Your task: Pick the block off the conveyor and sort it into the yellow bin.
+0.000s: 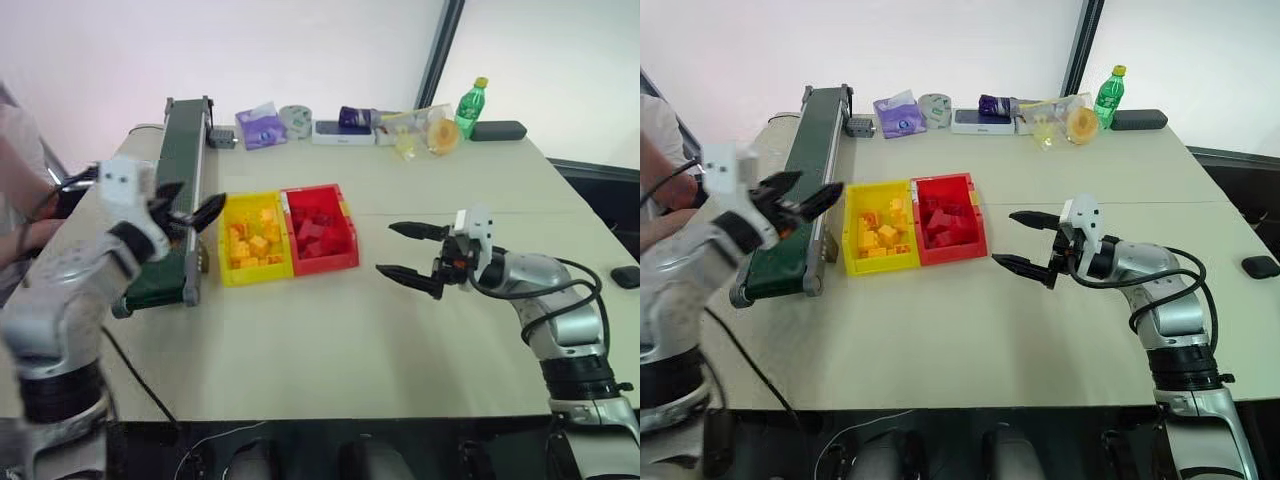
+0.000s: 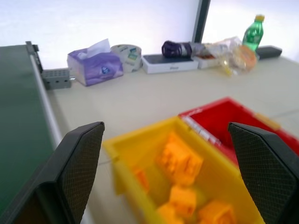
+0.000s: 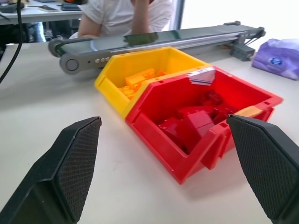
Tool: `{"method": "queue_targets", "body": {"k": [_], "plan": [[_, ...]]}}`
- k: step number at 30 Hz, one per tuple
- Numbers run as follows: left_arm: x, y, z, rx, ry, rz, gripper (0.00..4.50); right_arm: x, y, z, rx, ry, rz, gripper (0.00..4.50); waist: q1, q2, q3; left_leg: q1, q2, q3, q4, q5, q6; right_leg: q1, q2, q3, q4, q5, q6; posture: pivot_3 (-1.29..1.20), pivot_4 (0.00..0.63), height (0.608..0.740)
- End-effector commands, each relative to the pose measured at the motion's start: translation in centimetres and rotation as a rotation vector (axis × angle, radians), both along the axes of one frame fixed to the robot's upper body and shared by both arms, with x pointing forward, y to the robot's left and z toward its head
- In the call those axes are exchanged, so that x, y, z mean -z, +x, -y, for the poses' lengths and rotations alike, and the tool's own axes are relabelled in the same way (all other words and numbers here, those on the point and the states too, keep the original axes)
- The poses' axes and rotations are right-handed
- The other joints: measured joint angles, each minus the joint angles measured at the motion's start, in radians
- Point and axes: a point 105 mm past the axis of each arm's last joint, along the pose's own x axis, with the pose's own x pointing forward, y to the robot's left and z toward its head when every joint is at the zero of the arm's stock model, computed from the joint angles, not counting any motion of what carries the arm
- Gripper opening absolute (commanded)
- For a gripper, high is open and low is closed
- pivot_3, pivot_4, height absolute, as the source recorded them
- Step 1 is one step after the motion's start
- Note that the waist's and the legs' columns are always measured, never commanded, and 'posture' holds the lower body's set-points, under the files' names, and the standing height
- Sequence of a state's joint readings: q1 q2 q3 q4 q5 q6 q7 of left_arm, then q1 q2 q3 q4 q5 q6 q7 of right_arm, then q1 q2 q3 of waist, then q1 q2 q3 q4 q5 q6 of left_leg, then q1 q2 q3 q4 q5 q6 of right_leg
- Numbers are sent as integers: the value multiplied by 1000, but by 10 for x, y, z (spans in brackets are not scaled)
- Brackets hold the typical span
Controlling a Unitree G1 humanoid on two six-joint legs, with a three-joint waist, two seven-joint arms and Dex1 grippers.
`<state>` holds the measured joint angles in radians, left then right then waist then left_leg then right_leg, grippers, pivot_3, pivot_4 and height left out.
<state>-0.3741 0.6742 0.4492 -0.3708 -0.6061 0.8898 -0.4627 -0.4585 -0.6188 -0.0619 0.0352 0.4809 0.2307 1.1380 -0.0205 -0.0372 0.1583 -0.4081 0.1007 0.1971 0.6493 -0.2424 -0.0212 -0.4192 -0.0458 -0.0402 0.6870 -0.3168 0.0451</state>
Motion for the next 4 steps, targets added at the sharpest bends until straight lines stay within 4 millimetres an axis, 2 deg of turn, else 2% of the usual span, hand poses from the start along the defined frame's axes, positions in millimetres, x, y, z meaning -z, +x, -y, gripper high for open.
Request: {"method": "queue_targets", "body": {"k": [1, 4], "plan": [[1, -17, -50, -69, 118, 16, 4452, -6, 1, 15, 27, -30, 35, 4500, 3, 0, 0, 0, 0, 0, 0, 0, 0, 0, 0, 0, 0, 0, 0, 0, 150, 740], [11, -30, -84, -110, 142, -25, 4452, -2, 1, 22, 39, -43, 17, 4500, 5, 0, 0, 0, 0, 0, 0, 0, 0, 0, -1, -1, 0, 0, 0, 0, 150, 740]]}}
